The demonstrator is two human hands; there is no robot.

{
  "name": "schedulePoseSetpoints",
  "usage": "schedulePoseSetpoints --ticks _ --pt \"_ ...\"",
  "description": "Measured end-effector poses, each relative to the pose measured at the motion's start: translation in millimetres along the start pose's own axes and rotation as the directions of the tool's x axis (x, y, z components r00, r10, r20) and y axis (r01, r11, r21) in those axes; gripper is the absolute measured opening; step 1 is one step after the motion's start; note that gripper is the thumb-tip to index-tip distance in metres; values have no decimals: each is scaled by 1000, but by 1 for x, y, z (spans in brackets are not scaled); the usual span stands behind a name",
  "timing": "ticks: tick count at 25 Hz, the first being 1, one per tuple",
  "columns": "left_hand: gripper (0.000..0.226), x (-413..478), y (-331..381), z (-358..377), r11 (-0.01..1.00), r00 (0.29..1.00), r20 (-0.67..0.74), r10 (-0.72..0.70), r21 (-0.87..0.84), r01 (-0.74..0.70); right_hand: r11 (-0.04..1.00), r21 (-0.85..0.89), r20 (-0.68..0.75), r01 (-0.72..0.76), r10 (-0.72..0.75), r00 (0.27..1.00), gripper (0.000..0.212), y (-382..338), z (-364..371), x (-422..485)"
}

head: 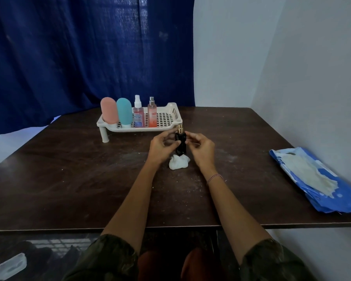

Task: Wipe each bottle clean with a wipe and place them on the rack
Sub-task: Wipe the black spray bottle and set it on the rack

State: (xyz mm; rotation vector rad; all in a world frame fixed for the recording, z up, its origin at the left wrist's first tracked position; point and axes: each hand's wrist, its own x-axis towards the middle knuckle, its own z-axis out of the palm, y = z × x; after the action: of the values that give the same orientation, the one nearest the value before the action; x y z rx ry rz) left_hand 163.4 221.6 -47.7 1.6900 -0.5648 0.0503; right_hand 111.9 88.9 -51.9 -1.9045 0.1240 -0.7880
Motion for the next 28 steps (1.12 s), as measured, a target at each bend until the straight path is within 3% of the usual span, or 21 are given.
schedulePoseSetpoints --ticks 6,9,11,15,18,23,28 --pt "57 0 -3 -1 994 993 100 -54 -86 63 997 -73 28 4 -2 1000 32 -4 -1 -2" --pt "54 1 -2 -1 994 993 97 -72 -78 80 965 -235 -14 117 -124 992 28 -11 -3 -5" --pt "53 1 -1 -1 993 992 91 -85 -74 92 955 -250 -39 157 -172 984 22 -13 -9 -7" --pt "52 0 1 -2 991 990 102 -98 -79 106 955 -247 209 165 -114 971 9 -11 -17 -11" --pt "53 0 1 -2 988 988 105 -115 -88 124 940 -295 342 169 -61 938 16 -11 -16 -13" --pt "53 0 -1 -3 986 985 120 -128 -96 139 922 -328 467 204 -30 884 35 -8 -19 -11" --pt "50 -1 -1 -3 986 985 121 -123 -101 135 882 -405 500 240 -5 866 38 -8 -18 -9"
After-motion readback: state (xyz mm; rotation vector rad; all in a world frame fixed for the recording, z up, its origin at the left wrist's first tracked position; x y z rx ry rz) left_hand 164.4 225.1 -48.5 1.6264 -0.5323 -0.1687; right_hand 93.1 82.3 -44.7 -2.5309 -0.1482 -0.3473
